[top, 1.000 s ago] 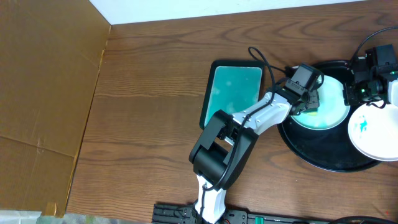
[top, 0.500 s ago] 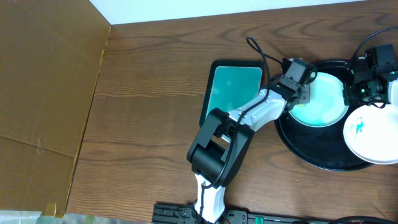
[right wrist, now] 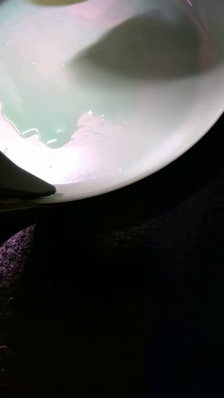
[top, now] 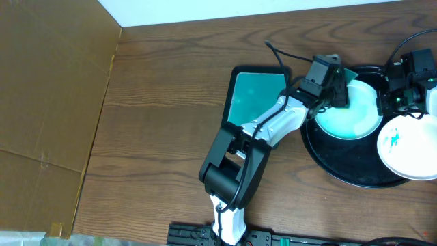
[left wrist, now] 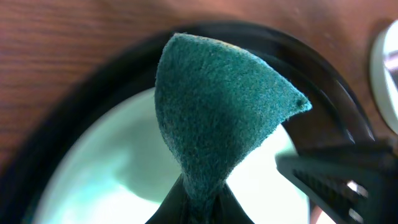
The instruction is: Clean dirty plates on tray and stack at the side
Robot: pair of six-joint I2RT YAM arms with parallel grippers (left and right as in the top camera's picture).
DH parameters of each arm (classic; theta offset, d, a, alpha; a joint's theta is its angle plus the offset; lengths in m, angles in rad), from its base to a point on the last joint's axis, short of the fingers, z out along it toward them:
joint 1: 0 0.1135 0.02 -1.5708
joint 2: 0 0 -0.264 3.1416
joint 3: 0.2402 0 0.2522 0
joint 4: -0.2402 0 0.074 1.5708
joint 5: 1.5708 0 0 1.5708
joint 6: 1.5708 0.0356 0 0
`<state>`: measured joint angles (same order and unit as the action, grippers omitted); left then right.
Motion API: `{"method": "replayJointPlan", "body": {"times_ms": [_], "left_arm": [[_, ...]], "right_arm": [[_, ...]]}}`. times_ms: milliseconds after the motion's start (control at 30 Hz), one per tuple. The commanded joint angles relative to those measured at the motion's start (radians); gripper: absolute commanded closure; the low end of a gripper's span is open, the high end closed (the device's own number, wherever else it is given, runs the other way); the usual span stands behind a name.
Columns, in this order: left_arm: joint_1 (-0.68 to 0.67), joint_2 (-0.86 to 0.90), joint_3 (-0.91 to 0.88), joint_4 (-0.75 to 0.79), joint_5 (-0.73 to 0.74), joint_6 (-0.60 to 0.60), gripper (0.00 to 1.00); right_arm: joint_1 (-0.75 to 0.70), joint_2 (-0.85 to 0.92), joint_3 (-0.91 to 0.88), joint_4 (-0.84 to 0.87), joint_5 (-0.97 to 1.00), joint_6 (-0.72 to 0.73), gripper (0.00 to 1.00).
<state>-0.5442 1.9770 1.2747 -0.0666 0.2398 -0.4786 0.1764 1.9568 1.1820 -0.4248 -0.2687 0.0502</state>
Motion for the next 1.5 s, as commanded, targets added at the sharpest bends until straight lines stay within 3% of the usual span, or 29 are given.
{"method": "replayJointPlan", "body": {"times_ms": [0,200,400,467,733,1033,1267,1467], "left_arm": [[-0.002,0.012,-0.010,0.006,0.056,-0.008,0.93],[-0.002,0.082,-0.010,0.016,0.034,0.048,0.93],[0.007,0.085,-0.010,-0.030,-0.384,0.061,0.93],[0.017,0.079,-0.010,-0.038,-0.421,0.061,0.93],[0.074,-0.060,-0.010,-0.108,-0.426,0.063,0.93],[0.079,-0.323,-0.010,-0.206,-0.302,0.063,0.93],[0.151,-0.417,-0.010,-0.315,-0.303,0.063,0.93],[0.280,-0.415,-0.010,-0.410,-0.303,0.063,0.93]], "right_arm": [[-0.003,0.026,-0.005,-0.002,0.055,-0.002,0.99],[-0.003,0.026,-0.005,-0.002,0.055,-0.002,0.99],[-0.004,0.026,-0.005,-0.002,0.055,-0.002,0.99],[-0.003,0.026,-0.005,-0.002,0.055,-0.002,0.99],[-0.003,0.024,-0.005,0.007,0.055,-0.003,0.99],[0.006,-0.034,-0.005,0.032,0.072,-0.039,0.99],[0.077,-0.133,-0.005,0.024,0.284,-0.147,0.99],[0.205,-0.243,-0.005,0.025,0.592,-0.276,0.99]]}}
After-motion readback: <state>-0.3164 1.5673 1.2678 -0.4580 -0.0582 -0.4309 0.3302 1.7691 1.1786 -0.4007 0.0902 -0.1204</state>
